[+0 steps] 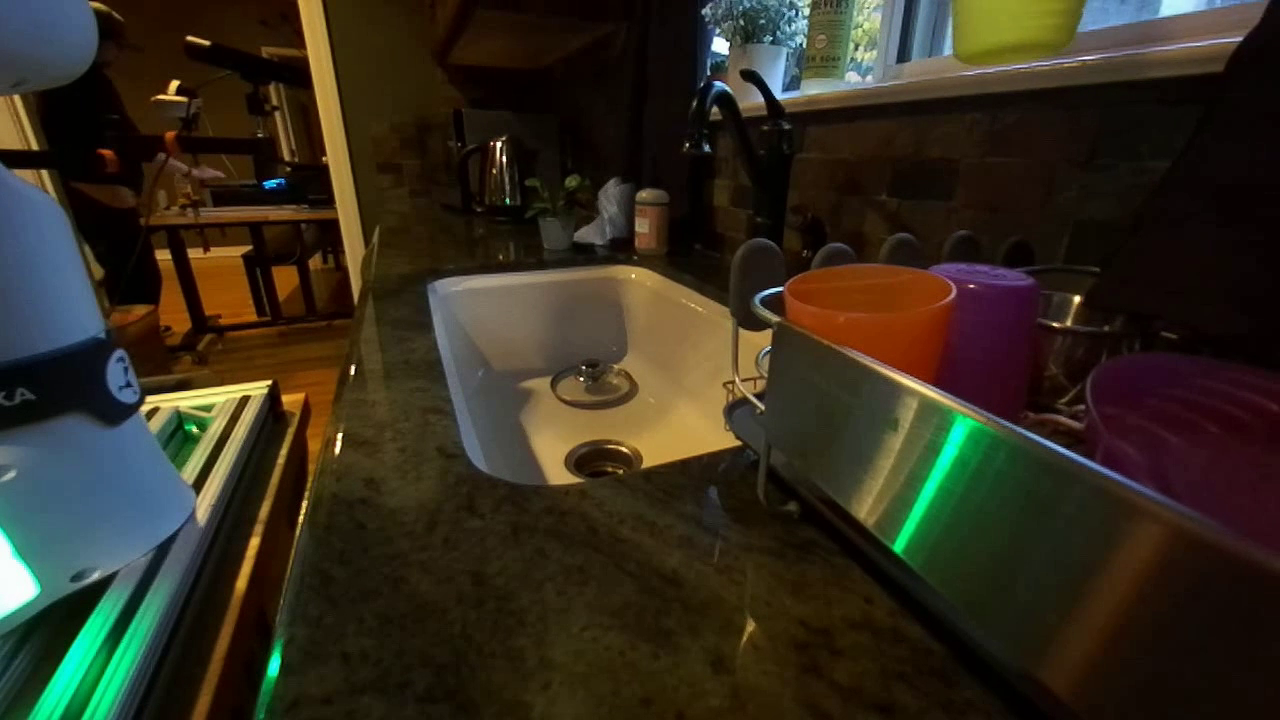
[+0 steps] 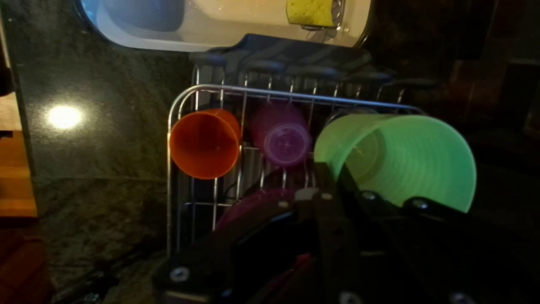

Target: Put the green cup inside the drying rack

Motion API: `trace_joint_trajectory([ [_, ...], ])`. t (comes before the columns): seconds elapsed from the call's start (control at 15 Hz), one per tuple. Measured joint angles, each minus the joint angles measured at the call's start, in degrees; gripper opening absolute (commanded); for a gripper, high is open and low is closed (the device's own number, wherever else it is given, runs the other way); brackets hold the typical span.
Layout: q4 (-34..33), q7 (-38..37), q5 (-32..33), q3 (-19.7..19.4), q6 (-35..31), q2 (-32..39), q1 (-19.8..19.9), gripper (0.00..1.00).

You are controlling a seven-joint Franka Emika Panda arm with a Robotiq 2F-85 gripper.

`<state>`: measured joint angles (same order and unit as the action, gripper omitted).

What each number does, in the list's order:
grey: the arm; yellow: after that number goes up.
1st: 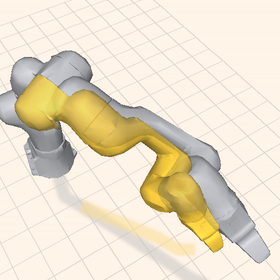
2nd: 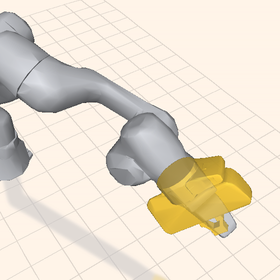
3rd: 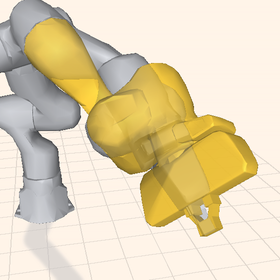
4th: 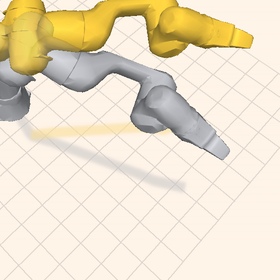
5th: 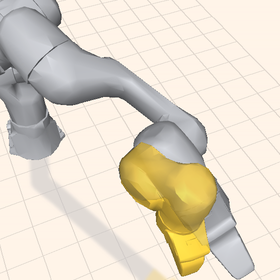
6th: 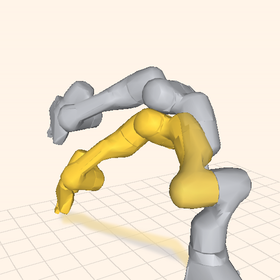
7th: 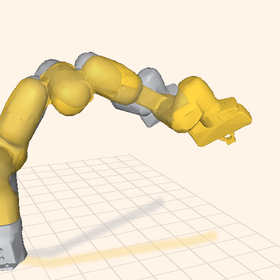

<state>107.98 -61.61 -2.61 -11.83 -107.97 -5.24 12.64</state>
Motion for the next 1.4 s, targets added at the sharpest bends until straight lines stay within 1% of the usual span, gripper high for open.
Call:
trace_joint_trajectory([
  [0.27,0.9,-1.8,-0.9,-4.6,0.0,2.5,4.3,0.01],
  [0.4,0.8,-2.5,-2.6,-6.8,-3.3,4.1,6.3,0.01],
  [0.53,0.0,-3.6,-4.1,-8.1,-7.1,6.1,7.6,0.01],
  [0.67,-2.3,-4.4,-4.8,-8.5,-8.1,8.4,8.0,0.01],
  [0.8,-4.8,-5.1,-4.0,-8.0,-5.4,10.4,7.5,0.01],
  [1.0,-6.9,-7.5,-0.4,-7.1,4.1,10.9,5.7,0.01],
  [1.13,-6.9,-9.3,1.6,-6.7,9.2,10.1,4.7,0.01],
  [1.27,-5.6,-12.8,3.4,-6.3,11.4,9.3,4.1,0.01],
  [1.4,-3.3,-17.8,5.1,-6.3,11.5,8.5,3.9,0.01],
])
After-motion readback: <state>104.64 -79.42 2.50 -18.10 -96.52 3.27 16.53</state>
